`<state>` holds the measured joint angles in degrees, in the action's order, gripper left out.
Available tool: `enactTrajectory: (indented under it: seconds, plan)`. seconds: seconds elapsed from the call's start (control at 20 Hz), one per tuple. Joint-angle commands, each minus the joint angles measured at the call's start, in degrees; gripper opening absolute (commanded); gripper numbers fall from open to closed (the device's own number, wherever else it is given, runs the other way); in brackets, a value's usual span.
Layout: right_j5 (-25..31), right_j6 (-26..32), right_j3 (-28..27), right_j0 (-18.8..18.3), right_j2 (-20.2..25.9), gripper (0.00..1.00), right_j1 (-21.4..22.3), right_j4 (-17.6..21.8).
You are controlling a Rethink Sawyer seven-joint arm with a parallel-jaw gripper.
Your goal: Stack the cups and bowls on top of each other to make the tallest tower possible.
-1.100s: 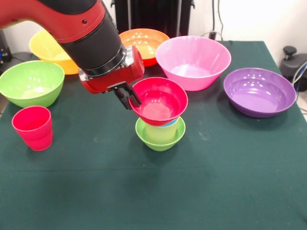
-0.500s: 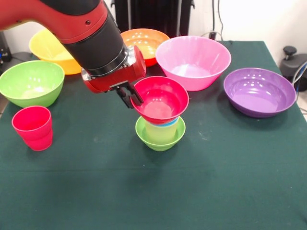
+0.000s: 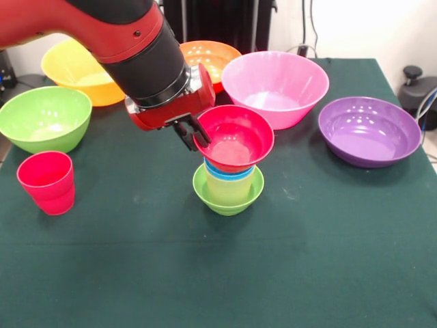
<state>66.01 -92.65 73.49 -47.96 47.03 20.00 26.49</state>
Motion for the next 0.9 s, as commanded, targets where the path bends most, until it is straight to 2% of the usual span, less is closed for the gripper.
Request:
enactTrajectory:
  seconds: [0.05, 0.9]
  plan:
    - [-4.15, 16.22, 2.7, -0.04, 0.49, 0.0, -2.35, 3.84]
    - [-6.59, 17.0, 3.83, -0.68, 0.81, 0.0, -3.13, 4.6]
